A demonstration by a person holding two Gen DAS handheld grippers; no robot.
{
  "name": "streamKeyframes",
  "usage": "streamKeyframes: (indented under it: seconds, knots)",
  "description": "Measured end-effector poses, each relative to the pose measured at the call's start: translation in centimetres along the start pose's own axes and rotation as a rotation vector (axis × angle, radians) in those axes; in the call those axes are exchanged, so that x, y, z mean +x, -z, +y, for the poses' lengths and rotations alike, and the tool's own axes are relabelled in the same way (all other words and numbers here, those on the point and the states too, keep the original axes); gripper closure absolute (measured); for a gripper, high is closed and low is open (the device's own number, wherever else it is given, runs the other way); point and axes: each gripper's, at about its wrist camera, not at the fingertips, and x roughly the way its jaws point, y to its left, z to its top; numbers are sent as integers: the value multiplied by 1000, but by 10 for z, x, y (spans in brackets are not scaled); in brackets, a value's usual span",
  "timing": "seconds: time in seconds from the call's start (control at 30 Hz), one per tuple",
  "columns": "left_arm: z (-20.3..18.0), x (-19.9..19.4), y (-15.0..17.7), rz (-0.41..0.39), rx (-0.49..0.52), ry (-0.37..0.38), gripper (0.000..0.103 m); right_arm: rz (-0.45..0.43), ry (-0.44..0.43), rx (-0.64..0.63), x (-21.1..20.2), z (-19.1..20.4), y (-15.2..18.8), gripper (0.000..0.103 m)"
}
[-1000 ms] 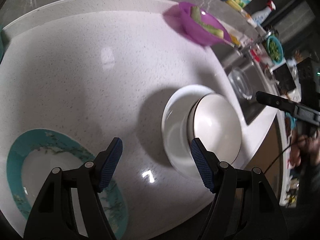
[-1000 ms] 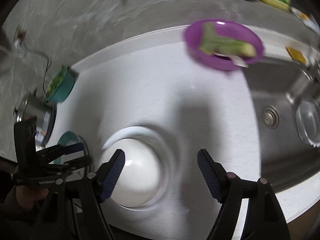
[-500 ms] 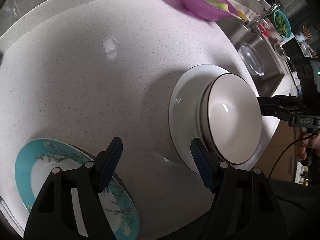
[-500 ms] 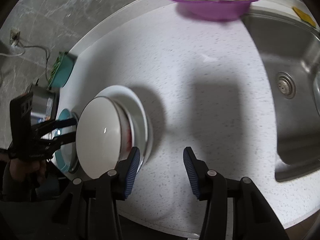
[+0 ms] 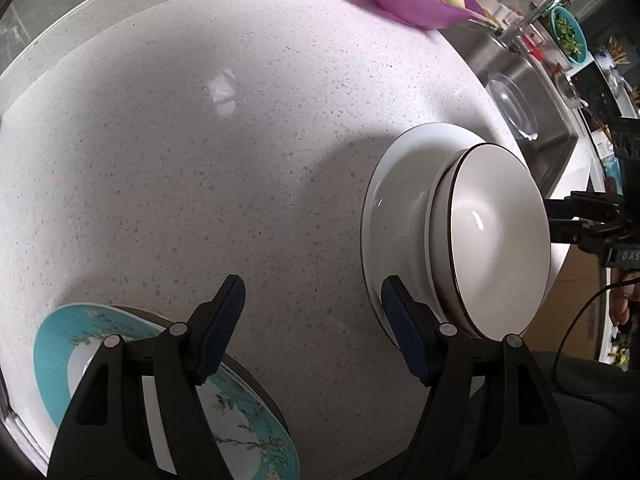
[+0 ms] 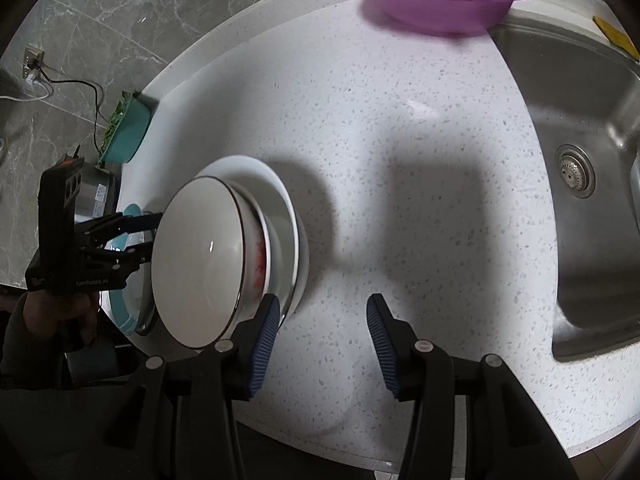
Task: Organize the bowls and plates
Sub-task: 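Close both grippers on the rim of the white plate and bowl stack, then lift the plate and bowl stack with both grippers and carry it toward the teal plates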
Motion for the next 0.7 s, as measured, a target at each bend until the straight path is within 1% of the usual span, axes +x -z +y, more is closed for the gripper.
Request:
streamKeyframes:
  seconds: [0.1, 0.3, 0.47, 0.57, 0.63, 0.7]
  knots:
    - [-3, 3, -1, 1, 18, -3, 34, 11, 15, -6, 6, 3, 3, 53]
    - [-11, 21, -5, 29, 71, -18, 34, 2, 16, -5, 13, 5, 4, 53]
    - [-7, 24, -8, 8, 67, -14, 34, -8, 15, -12, 22, 6, 5, 54]
    - [-4, 26, -13, 5, 68, -10, 34, -35, 1, -19, 25, 4, 4, 56]
    - [-5, 29, -17, 3, 87, -13, 34, -48, -4, -24, 27, 3, 3, 56]
    - [-8, 33, -21, 8, 118, -4, 40, -70, 9, -48, 29, 5, 3, 56]
